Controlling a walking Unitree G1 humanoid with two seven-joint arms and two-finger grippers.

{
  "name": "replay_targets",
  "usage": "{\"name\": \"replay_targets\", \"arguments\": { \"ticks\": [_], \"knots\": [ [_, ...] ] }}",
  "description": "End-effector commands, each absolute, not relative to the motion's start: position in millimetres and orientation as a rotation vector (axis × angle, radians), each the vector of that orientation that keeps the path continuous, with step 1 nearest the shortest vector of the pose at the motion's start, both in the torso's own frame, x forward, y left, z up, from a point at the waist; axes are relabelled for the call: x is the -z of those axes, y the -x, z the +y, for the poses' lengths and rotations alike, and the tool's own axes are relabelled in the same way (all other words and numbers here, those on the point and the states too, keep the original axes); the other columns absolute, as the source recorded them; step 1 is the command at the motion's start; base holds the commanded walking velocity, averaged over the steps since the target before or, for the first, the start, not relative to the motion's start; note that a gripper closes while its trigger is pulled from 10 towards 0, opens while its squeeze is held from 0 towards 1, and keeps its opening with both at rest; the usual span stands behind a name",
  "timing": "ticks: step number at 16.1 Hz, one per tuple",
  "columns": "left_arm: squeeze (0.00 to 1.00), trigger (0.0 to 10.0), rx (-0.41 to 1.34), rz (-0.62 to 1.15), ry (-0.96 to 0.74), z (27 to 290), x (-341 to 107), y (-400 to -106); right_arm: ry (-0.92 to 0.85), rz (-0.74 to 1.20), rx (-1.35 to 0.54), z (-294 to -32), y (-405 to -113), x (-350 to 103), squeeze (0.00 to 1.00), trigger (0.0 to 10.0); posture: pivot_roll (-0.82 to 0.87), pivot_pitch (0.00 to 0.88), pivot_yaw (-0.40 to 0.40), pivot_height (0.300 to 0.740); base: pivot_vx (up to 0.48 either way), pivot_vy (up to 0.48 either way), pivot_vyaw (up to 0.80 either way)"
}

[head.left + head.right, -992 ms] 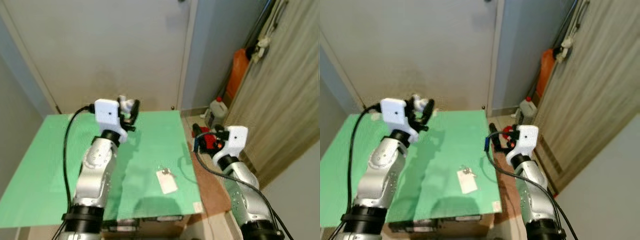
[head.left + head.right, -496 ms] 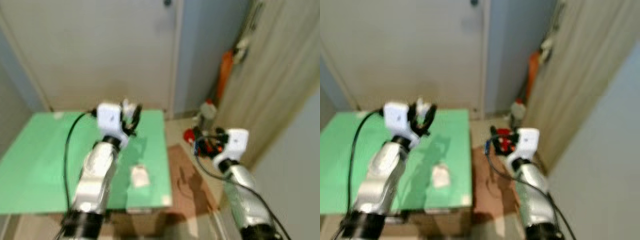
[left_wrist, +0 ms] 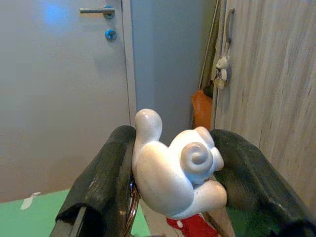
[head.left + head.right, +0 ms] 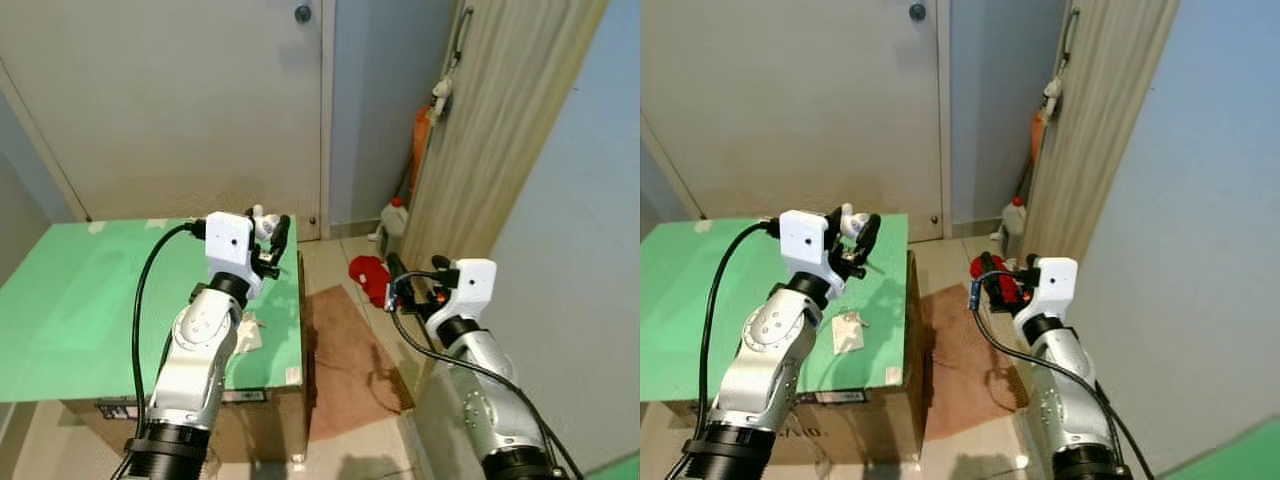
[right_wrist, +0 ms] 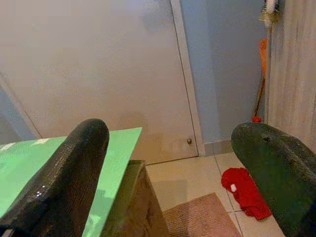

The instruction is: Hang keys on a hook

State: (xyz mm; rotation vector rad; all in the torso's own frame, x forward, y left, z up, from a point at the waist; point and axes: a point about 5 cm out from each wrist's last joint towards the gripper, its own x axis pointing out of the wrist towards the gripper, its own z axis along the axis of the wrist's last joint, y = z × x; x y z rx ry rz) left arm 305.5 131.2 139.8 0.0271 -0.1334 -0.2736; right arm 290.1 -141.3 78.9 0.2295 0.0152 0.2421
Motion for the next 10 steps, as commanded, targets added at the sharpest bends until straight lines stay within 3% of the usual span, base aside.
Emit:
{"name": "replay_targets", "arguments": {
  "ticks": [1,8,10],
  "knots": [
    [0.00,0.0,0.264,-0.153,-0.047,132.7,-144.2,-305.7,-0.236,0.009,-0.244,-140.8,-292.7,-81.4,0.00,10.0,-0.06,0.000,0.010,0.717,0.000,0.000,0.00],
    [0.00,0.0,0.272,-0.142,-0.023,128.7,-144.0,-307.7,-0.244,0.004,-0.247,-138.8,-295.5,-83.4,0.00,10.0,-0.06,0.000,0.017,0.717,0.000,0.000,0.00],
    [0.00,0.0,0.270,-0.141,-0.010,127.5,-143.7,-306.3,-0.241,0.010,-0.246,-140.1,-294.5,-82.1,0.00,10.0,-0.06,0.000,0.014,0.717,0.000,0.476,0.00]
  ]
}}
